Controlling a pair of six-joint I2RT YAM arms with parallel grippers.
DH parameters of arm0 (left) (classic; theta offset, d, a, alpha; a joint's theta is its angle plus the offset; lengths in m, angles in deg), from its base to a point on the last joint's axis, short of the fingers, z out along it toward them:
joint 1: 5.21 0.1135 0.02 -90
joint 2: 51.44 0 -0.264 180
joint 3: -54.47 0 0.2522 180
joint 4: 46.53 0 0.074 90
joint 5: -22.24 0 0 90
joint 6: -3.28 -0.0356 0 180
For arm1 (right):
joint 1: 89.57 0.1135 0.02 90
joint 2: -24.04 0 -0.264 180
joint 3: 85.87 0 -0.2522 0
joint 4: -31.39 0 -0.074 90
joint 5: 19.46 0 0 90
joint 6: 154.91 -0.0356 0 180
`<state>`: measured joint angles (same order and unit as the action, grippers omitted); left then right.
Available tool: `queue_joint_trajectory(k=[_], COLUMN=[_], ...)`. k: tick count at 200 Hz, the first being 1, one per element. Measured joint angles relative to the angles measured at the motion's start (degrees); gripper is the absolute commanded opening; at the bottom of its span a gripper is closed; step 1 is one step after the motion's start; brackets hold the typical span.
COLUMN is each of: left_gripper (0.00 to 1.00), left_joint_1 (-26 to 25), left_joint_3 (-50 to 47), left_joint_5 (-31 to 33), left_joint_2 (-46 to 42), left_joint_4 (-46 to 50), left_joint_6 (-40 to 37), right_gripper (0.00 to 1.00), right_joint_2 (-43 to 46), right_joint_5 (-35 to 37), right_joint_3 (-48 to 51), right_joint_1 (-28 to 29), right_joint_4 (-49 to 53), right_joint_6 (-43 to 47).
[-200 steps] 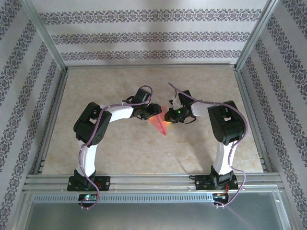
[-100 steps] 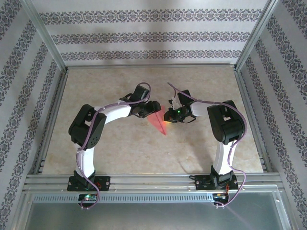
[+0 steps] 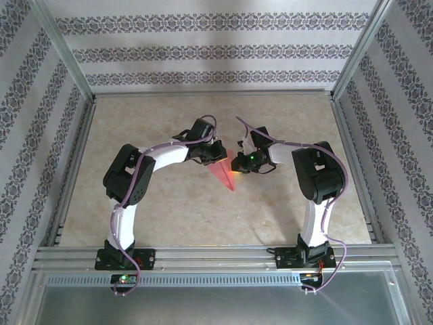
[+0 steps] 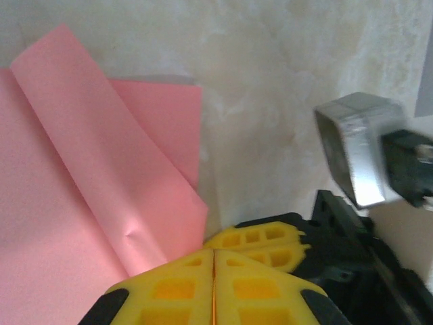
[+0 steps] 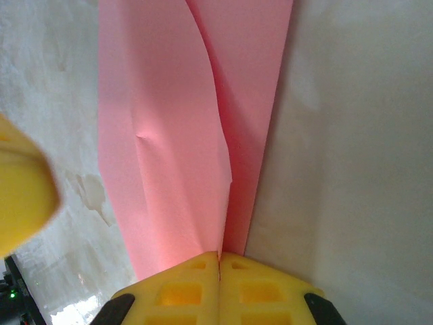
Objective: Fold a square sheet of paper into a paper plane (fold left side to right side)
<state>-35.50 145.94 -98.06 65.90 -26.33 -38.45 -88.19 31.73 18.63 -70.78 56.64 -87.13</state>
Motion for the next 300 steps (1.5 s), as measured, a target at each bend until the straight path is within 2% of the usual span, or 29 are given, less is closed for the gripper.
queue_joint_trajectory(k=[63, 130, 216, 251, 279, 300], left_gripper=[0.01, 0.00, 0.00, 0.00, 0.00, 0.00], left_joint_1=[0.1, 0.3, 0.3, 0.3, 0.3, 0.3], left_joint_3=[0.5, 0.3, -1.0, -1.0, -1.0, -1.0], left_joint_5=[-1.0, -0.6, -0.4, -0.3, -0.3, -0.3], left_joint_2=[4.8, 4.9, 4.4, 4.4, 4.4, 4.4], left_joint_4=[-0.1, -0.1, -1.5, -1.5, -1.5, -1.5], left_joint_6=[-0.3, -1.4, -1.7, -1.7, -1.8, -1.8], right_gripper=[0.00, 0.02, 0.16, 0.22, 0.22, 0.16], right_joint_2=[-0.1, -0.2, 0.0, 2.8, 6.4, 9.5], right_joint_5=[0.8, 1.3, 1.4, 1.5, 1.5, 1.4], right_joint_3=[-0.5, -1.1, -2.0, -2.8, -3.0, -2.8], right_joint_1=[0.7, 1.0, 0.9, 0.5, -0.5, -1.5], right_joint_4=[0.4, 1.2, 2.9, 4.2, 5.2, 6.1], right_joint_6=[0.2, 1.2, 0.5, -0.6, -0.6, -0.6])
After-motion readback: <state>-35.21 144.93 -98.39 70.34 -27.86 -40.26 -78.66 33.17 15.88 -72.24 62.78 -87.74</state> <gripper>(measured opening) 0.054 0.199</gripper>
